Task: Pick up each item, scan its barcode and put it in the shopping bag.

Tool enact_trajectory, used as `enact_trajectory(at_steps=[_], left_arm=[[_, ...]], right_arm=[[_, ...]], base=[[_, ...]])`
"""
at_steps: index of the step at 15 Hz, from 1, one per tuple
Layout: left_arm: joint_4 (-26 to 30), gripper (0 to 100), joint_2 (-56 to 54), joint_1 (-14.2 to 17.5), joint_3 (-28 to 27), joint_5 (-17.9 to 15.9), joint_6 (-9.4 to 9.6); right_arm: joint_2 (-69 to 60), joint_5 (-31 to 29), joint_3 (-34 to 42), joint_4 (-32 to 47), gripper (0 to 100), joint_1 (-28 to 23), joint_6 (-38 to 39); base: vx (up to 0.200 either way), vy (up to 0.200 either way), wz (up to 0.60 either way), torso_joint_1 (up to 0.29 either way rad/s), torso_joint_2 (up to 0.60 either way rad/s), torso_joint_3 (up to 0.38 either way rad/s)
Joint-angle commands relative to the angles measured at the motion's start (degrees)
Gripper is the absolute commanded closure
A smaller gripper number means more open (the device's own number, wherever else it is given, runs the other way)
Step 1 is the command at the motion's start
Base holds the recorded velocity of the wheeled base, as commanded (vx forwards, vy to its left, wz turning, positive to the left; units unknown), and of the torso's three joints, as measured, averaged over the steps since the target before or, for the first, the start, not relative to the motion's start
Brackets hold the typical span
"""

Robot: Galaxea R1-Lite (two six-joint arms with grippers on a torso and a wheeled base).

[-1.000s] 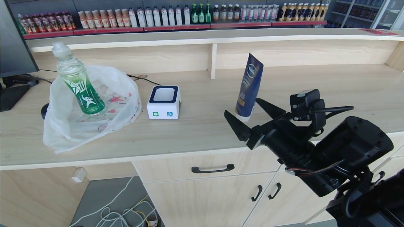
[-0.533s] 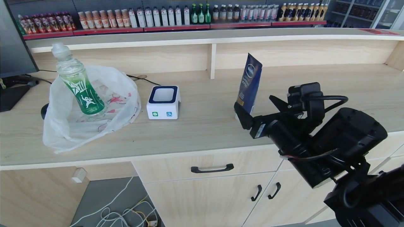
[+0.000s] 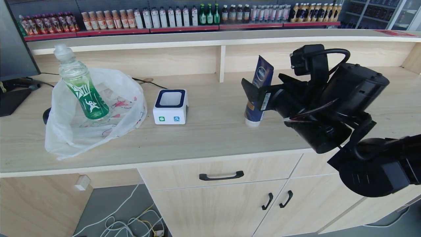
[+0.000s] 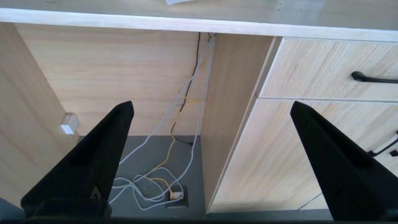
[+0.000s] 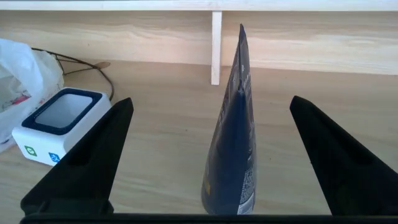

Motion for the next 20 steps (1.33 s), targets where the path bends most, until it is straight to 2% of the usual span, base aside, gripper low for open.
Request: enact_trajectory(at_steps=[1,13,20], left_arm=[[0.00,0,0.00,0.01,0.00,0.01,-0.02],[0.00,0,0.00,0.01,0.00,0.01,-0.02],[0.00,0,0.00,0.01,0.00,0.01,-0.02]], right_arm=[[0.90,0.02,-0.88,0.02,0,-0.81,-0.01],[7.05,-0.16,-4.22,0.02,0,-5.82,-0.19],[9.16,0.72,-4.30,0.02,0,-5.82,-0.28]], base=[[0.000,0.000,0.00,0.000,0.00,0.000],[0.000,0.000,0.00,0.000,0.00,0.000],[0.000,0.000,0.00,0.000,0.00,0.000]])
